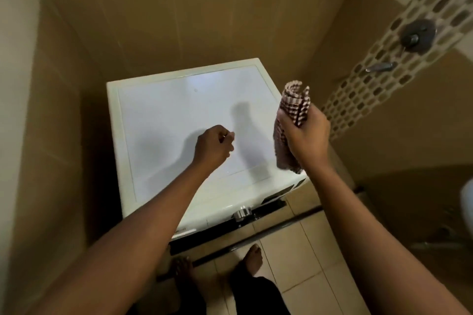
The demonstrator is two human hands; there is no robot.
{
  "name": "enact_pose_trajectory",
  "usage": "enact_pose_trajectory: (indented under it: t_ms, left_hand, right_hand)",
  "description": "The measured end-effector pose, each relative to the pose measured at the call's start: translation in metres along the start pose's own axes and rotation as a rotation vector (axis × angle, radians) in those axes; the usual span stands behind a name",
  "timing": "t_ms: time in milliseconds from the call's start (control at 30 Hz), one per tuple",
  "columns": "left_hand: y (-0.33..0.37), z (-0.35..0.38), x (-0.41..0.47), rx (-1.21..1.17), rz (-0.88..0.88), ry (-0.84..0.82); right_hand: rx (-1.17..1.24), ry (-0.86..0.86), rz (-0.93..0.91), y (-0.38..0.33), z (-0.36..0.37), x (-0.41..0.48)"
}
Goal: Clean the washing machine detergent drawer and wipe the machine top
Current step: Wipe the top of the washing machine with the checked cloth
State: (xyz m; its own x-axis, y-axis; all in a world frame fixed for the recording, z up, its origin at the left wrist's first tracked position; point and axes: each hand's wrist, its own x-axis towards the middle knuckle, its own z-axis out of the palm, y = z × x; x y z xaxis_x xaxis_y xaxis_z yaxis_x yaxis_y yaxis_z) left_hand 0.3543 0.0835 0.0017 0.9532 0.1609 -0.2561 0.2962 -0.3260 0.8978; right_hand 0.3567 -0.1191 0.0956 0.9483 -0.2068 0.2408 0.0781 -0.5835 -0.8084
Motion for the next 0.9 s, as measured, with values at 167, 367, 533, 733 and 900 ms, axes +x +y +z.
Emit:
enact_pose_trajectory:
  t_ms: [167,367,533,733,900]
  left_hand:
    - [-0.045,-0.032,0.029,0.328,0.170,0.083]
    - [-0.081,-0.090,0.062,0.585,0.315,0.404]
    - [-0.101,-0.137,0.096,0.738,0.163,0.648]
    - [-0.146,-0.149,0.119,0.722,-0.161,0.628]
    - [-0.154,-0.151,0.123,0.701,-0.158,0.625]
  right_hand:
    - [-0.392,-0.182,-0.225,0.031,0.096,0.002]
    - [-0.591,-0.400,-0.290,0.062,0.178,-0.019]
    - [-0.665,-0.623,-0.286,0.082,0.211,-0.002]
    - [-0.687,-0.634,-0.354,0.082,0.254,0.047]
    - [-0.699,-0.671,-0.336,0.049,0.311,0.055]
